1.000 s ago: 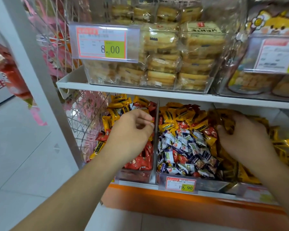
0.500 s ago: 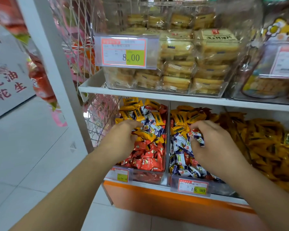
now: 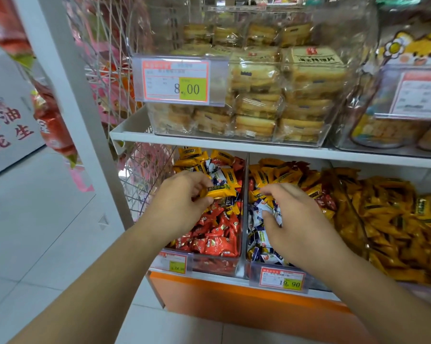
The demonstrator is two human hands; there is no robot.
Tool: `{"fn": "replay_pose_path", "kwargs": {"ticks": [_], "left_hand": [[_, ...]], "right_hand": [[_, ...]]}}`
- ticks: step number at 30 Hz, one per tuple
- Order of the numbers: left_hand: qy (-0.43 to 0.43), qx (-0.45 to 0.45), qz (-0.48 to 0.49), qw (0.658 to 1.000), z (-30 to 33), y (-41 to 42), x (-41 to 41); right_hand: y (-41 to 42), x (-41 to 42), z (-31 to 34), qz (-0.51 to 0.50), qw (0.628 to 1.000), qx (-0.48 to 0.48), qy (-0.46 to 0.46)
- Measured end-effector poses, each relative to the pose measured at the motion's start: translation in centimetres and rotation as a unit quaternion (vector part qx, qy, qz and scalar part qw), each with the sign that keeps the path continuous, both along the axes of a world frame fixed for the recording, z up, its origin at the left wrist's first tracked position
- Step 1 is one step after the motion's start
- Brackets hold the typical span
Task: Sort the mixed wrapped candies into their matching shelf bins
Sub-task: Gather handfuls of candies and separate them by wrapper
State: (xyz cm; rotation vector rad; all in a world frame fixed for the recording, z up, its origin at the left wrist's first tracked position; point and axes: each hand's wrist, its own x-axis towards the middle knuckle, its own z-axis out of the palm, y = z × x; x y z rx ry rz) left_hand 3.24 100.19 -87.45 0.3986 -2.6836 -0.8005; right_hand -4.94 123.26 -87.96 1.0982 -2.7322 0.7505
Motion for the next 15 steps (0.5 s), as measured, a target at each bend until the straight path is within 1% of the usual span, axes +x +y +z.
{"fn": "replay_pose_path", "kwargs": {"ticks": [4, 8, 11, 15], "left_hand": [[-0.004, 0.087, -0.043, 0.995, 1.7, 2.5, 0.8], [0.001, 0.152, -0.086, 0.985, 1.7, 5.2, 0.8], [0.018, 0.18, -0.092, 0.979, 1.7, 6.6, 0.5], [0.026, 0.151, -0.073, 0.986, 1.8, 7.1, 0.0]], "right_hand": [[-0.4, 0.7, 0.6, 0.06, 0.998, -0.023, 0.009], [0.5, 1.0, 0.4, 0.07, 0.996, -0.032, 0.034], [2.5, 0.3, 0.3, 0.024, 0.998, -0.036, 0.048], [6.4, -2.0, 0.5, -0.122, 0.988, -0.066, 0.061]]}}
